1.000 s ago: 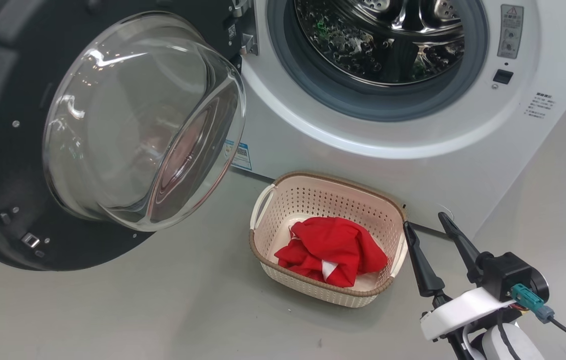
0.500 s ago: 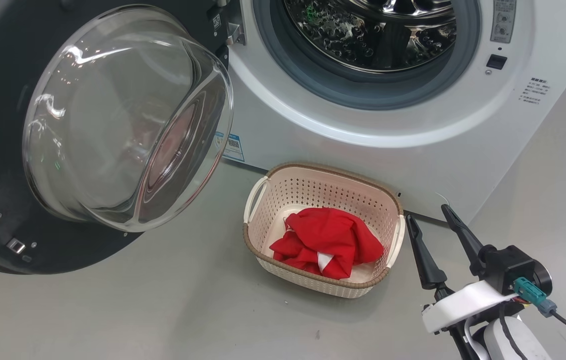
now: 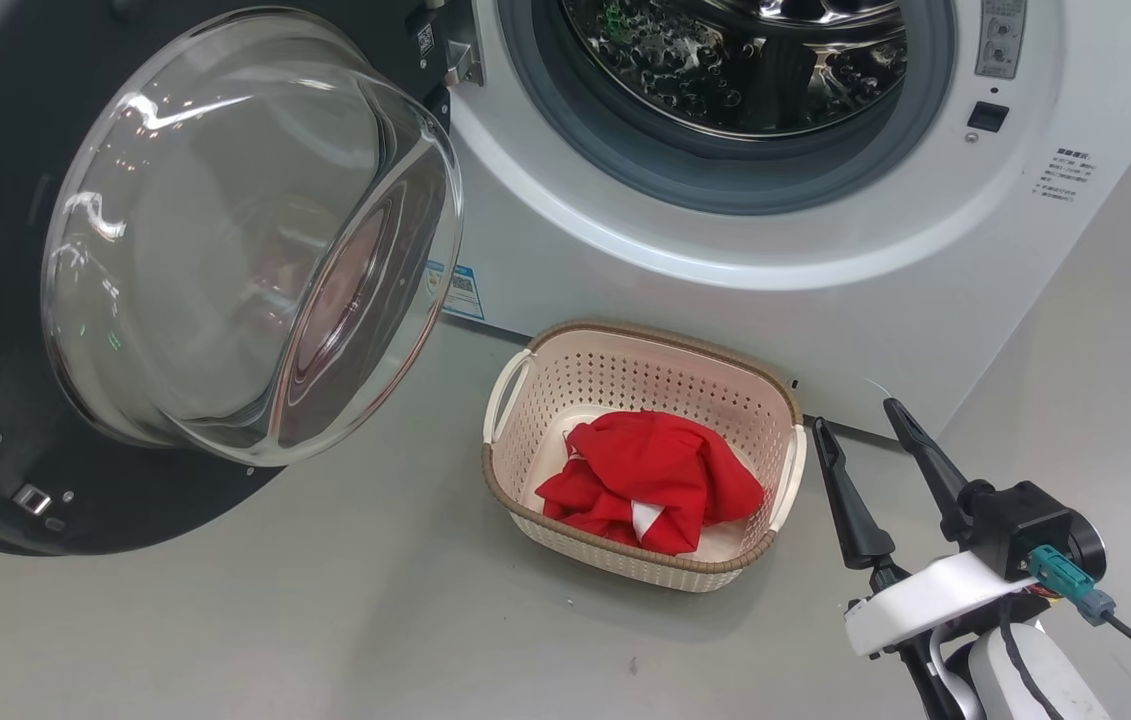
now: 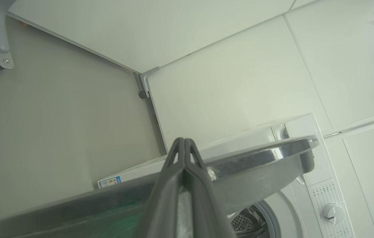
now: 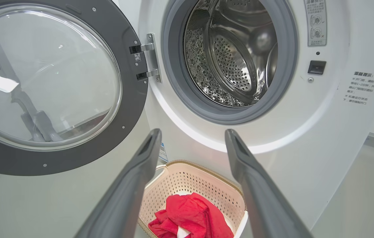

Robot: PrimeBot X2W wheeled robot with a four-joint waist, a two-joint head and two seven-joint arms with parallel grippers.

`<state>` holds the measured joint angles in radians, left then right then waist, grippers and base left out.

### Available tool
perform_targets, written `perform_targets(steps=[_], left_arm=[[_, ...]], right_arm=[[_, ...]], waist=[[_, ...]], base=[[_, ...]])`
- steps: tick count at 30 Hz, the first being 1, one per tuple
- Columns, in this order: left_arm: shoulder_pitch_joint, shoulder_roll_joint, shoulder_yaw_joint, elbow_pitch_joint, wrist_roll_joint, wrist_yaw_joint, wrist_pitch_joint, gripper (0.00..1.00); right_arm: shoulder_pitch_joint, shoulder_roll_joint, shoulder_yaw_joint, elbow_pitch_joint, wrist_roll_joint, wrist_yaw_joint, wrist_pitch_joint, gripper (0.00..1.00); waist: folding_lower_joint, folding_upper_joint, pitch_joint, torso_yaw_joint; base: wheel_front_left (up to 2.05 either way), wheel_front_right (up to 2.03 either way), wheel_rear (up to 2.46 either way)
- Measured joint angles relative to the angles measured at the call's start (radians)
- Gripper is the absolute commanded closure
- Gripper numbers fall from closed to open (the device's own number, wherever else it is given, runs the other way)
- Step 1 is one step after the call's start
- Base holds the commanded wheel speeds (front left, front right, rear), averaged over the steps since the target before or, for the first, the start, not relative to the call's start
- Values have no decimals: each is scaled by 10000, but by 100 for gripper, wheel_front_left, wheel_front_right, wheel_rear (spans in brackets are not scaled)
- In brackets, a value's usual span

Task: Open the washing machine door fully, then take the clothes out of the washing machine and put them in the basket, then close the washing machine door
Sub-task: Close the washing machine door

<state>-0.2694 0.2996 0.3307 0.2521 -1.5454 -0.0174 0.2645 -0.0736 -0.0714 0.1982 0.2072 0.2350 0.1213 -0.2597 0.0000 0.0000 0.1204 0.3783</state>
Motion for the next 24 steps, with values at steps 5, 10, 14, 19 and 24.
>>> perform_targets(steps=[5,10,14,19,24], left_arm=[[4,33,90,98,-443,-336,391,100],[24,192,81,121,-702,-560,974,100],[93,387,-71,77,-807,-669,1534,100],[442,447,-111,-44,-1154,-777,2105,100],[734,564,-100,-255,-1486,-863,2629,100]], right_arm=[[0,0,-12,6,0,4,0,0],[0,2,-35,10,2,4,0,0],[0,4,-35,12,2,4,0,0],[0,6,33,59,-4,4,0,0],[0,12,42,65,-2,4,2,0]], waist=[[0,0,-24,-41],[0,0,-63,-90],[0,0,-92,-133],[0,0,-120,-219],[0,0,-148,-344]], base=[[0,0,0],[0,0,0],[0,0,0],[0,0,0],[0,0,0]])
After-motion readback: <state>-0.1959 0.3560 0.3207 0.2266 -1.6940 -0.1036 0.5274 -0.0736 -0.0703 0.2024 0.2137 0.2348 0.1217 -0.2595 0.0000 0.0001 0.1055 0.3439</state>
